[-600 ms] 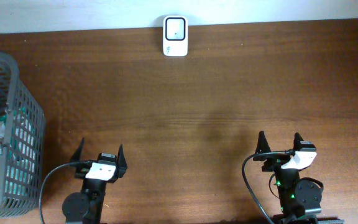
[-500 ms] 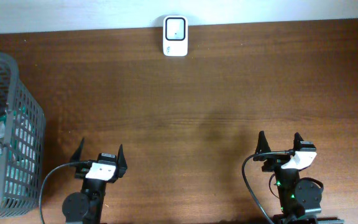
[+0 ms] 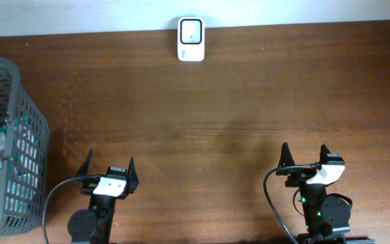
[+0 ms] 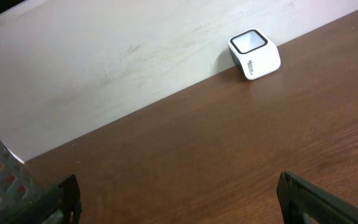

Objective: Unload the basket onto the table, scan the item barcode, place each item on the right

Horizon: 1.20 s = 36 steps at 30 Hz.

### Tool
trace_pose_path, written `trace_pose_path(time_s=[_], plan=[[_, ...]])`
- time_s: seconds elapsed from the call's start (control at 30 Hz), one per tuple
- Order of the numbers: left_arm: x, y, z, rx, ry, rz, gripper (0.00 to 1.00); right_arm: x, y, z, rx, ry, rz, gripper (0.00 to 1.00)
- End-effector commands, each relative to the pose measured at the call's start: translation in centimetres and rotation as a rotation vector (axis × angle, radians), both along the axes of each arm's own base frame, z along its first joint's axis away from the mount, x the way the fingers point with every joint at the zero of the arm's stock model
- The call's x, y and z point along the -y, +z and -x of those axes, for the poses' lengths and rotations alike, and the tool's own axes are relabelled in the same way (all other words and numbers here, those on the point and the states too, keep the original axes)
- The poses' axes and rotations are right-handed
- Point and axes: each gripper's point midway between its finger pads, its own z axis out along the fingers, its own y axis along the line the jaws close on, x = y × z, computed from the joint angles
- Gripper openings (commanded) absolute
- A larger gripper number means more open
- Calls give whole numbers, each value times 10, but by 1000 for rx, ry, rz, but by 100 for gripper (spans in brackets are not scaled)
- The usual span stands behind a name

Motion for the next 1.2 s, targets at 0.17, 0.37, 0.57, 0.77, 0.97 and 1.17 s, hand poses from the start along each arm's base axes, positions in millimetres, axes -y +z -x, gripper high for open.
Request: trace_pose_path(time_s=[0.17,0.37,0.57,0.77,0.97,1.17], plan=[[0,-1,0,-4,-2,-1,99,0,-3,0,-6,-3,0,98],[0,12,0,39,-2,47,99,0,-3,0,-6,-3,0,98],[0,98,4,75,2,146,99,0,-3,0,-6,-3,0,98],[13,192,-39,-159,-58,155,99,0,-3,0,-6,-3,0,98],[33,217,-84,-625,-137,203,99,0,-3,0,-6,-3,0,98],[-77,212,-99,-583,429,542,99,0,-3,0,-6,-3,0,98]])
